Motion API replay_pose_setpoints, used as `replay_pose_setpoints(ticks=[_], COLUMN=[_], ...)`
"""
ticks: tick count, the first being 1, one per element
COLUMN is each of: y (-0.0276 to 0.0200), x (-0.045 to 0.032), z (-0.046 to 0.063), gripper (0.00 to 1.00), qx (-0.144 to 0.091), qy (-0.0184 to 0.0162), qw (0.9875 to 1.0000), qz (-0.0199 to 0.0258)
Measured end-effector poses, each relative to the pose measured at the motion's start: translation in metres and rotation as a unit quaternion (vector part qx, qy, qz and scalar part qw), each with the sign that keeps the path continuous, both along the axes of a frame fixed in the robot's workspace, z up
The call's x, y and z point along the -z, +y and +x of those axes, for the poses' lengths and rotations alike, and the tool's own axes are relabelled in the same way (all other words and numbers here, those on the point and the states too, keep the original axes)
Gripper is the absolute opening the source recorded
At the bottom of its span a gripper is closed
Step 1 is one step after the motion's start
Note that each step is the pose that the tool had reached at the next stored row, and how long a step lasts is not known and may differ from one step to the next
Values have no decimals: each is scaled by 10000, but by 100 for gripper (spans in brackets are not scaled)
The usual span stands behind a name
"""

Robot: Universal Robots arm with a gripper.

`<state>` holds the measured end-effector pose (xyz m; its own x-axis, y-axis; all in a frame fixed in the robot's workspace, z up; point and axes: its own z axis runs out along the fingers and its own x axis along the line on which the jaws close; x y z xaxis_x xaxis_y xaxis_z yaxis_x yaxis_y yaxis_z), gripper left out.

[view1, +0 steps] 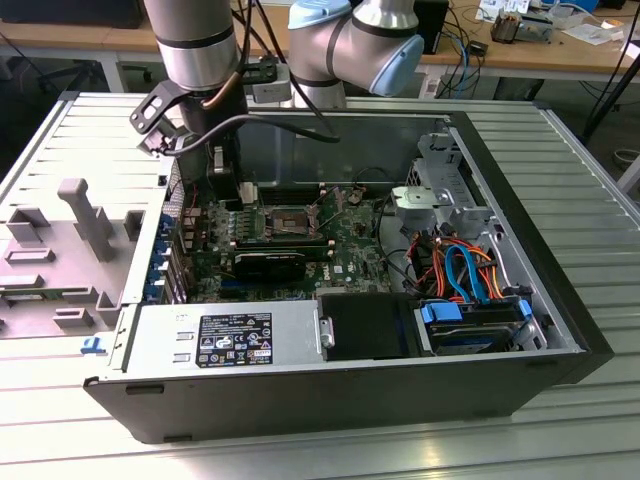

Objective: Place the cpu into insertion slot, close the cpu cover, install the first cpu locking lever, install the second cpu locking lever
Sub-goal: 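Place the cpu into insertion slot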

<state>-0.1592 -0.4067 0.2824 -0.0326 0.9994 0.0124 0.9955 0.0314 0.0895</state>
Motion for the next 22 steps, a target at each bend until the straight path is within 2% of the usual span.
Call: replay_pose_setpoints(ticks=[22], y=[0], x=[11], z=[-42], gripper=[55], qx=[0], qy=[0], qw=[10000], qz=[0])
